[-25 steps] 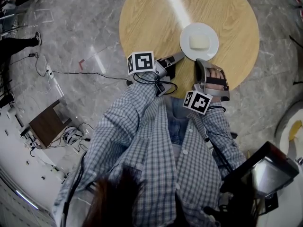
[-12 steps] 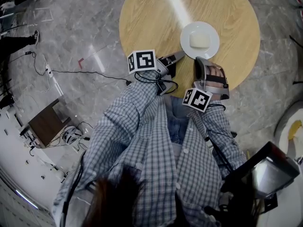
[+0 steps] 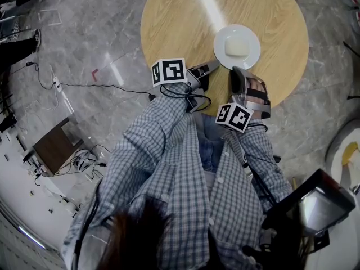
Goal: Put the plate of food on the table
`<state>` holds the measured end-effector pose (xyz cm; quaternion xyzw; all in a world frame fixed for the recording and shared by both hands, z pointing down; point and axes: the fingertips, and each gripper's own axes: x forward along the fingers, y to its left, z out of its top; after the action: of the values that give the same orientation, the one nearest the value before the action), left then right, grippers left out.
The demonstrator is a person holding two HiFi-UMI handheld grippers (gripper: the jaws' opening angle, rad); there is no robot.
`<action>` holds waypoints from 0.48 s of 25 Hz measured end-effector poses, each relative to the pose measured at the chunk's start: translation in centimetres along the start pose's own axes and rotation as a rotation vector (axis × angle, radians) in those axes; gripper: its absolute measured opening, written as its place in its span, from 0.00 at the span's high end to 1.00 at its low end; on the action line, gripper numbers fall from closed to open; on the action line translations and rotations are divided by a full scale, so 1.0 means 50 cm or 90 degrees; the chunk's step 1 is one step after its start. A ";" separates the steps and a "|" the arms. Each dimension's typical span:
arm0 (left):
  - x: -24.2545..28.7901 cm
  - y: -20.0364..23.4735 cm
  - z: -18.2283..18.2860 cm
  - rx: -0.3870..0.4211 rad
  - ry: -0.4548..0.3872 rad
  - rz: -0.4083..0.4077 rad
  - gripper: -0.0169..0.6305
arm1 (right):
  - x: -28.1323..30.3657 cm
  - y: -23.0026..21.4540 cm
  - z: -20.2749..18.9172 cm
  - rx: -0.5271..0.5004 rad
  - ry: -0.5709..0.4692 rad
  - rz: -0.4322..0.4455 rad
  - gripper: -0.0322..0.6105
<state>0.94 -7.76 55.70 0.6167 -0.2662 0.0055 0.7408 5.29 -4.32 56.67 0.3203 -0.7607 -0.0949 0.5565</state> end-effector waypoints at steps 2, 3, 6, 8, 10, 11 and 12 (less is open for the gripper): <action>0.002 0.001 0.002 0.002 0.000 -0.002 0.88 | 0.002 -0.001 -0.001 0.037 -0.008 0.011 0.89; 0.003 0.001 0.003 0.003 0.000 -0.003 0.88 | 0.002 -0.002 0.000 0.053 -0.011 0.017 0.88; 0.002 0.000 0.003 0.001 -0.001 -0.001 0.88 | 0.000 -0.004 0.003 0.078 -0.016 0.032 0.87; 0.001 0.001 0.001 0.002 -0.003 -0.001 0.88 | -0.004 -0.005 0.005 0.100 -0.020 0.038 0.87; 0.001 0.002 0.001 0.005 -0.005 -0.001 0.88 | -0.010 -0.010 0.007 0.139 -0.029 0.041 0.87; 0.001 0.001 0.002 0.005 -0.006 -0.002 0.88 | -0.012 -0.015 0.008 0.156 -0.032 0.039 0.87; 0.001 0.001 0.003 0.003 -0.008 -0.002 0.88 | -0.014 -0.020 0.009 0.169 -0.035 0.036 0.87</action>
<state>0.90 -7.91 55.76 0.6191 -0.2694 0.0011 0.7376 5.41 -4.78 55.47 0.3668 -0.7902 0.0133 0.4908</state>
